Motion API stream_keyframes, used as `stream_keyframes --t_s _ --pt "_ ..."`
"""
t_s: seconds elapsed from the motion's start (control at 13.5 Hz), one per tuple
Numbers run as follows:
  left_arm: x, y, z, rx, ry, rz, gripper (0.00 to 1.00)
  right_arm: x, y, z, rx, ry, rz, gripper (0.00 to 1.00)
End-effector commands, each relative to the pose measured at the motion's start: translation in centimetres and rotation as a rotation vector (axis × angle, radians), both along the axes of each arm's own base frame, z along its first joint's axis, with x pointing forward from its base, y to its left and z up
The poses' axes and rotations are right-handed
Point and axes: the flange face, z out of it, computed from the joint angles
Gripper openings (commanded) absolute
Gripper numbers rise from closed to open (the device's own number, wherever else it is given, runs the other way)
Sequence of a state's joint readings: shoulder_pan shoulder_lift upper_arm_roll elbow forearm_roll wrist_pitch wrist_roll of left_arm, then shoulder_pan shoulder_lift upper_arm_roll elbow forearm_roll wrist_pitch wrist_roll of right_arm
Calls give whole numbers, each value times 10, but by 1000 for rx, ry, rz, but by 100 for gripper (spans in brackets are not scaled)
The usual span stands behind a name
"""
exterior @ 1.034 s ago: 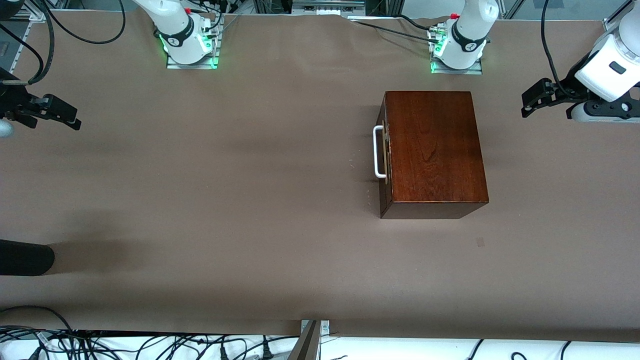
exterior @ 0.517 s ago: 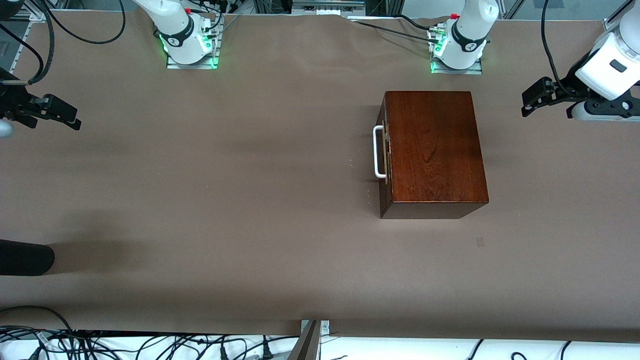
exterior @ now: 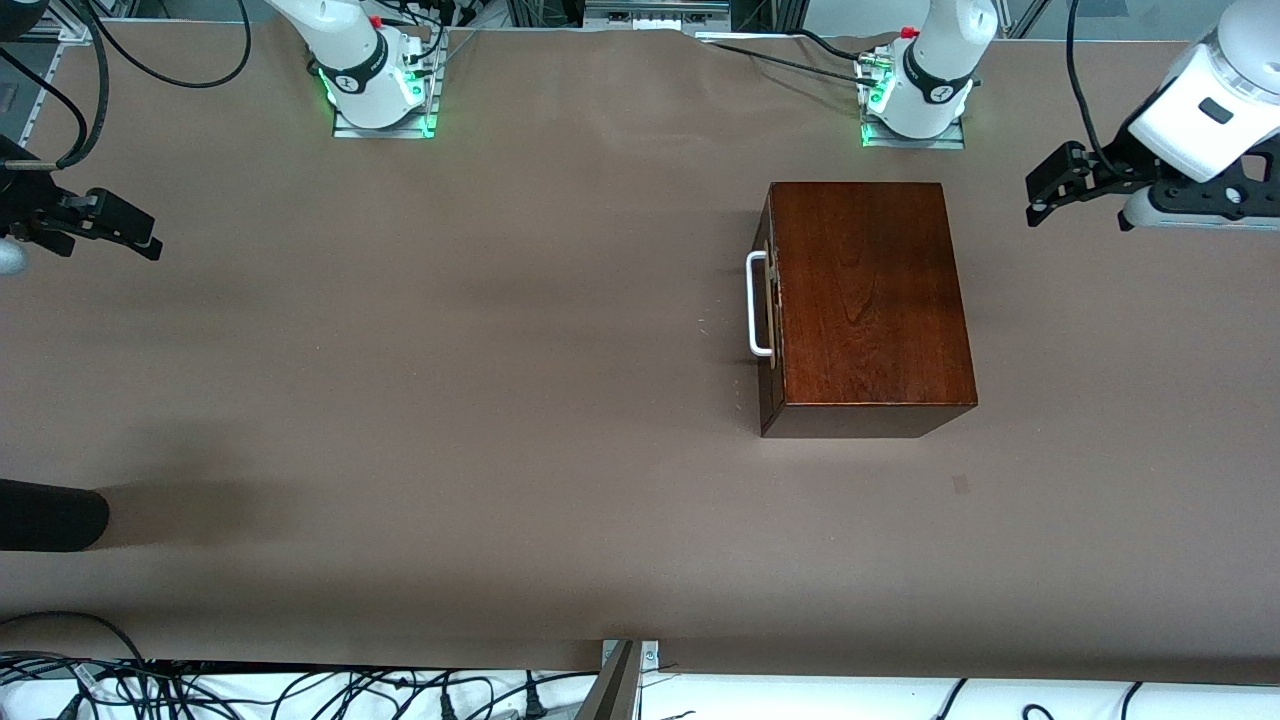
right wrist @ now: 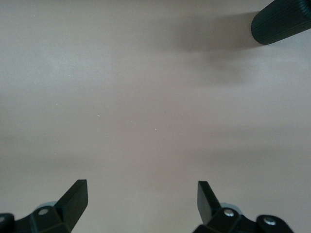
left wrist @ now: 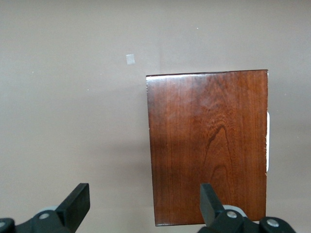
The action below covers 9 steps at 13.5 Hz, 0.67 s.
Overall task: Open drawer, take yellow block, close drawer
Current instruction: 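Move the left gripper toward the white handle of the wooden drawer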
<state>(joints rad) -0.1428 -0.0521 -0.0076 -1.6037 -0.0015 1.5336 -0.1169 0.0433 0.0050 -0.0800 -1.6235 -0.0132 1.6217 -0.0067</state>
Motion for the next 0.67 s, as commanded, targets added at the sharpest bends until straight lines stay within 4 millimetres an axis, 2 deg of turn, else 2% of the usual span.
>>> stream_keyframes --t_s 0.0,0.3,0.44,0.59 --pt "4 -23 -1 12 12 4 100 -2 1 6 -7 4 -7 100" --pt "2 -54 -9 20 22 -3 100 -2 1 6 -5 2 -7 100" --pt "0 -84 -18 26 36 0 100 -2 1 6 -5 2 -7 100" --pt "-3 -125 -29 36 49 30 100 -2 0 6 -5 2 -8 100"
